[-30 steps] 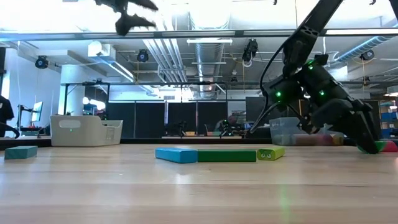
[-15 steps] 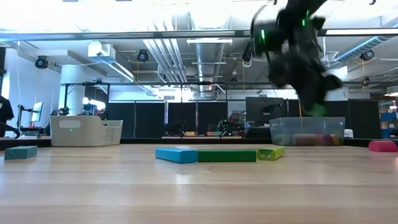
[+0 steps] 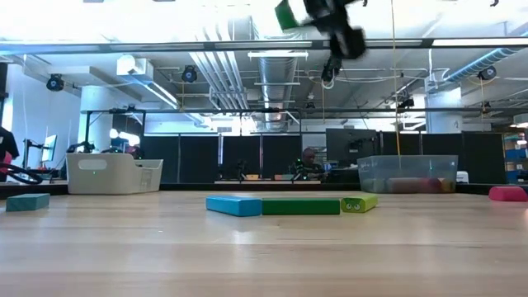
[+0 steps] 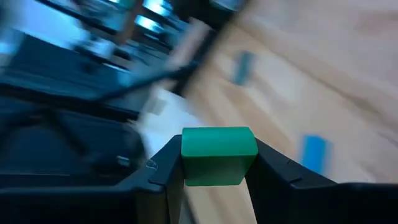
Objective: Sort blocks
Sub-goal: Put the green half cylindrical block into the gray bin
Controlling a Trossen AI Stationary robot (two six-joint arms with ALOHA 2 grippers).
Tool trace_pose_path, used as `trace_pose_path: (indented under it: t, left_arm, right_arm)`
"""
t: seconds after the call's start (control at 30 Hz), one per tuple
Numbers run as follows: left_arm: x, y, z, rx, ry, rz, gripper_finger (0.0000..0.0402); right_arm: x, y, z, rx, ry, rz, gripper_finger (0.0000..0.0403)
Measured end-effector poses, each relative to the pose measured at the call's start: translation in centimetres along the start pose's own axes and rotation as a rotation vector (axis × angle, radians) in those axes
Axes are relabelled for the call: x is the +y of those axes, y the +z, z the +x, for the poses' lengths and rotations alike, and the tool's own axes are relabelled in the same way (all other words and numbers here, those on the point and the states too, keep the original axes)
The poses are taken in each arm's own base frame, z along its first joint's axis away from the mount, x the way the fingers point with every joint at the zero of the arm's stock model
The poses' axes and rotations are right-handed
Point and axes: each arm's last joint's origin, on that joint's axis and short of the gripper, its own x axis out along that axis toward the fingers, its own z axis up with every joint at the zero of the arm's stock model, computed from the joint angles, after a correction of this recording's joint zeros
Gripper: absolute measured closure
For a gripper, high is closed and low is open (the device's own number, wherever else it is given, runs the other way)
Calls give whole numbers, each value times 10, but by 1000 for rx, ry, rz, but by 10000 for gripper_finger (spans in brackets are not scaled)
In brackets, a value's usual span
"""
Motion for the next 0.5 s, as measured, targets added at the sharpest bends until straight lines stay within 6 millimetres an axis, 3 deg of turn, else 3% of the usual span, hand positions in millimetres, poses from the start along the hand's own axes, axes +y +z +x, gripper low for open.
trace_pose_path:
  t: [0.23,0.5]
  left_arm:
    - [-13,-33,20,4,65,-106,161]
    - [-27,-42,56,19,82,-24,120]
  right_arm:
    - [33,0,20,-161,329,-63,278]
    - [49,14,39,-250,512,-10,278]
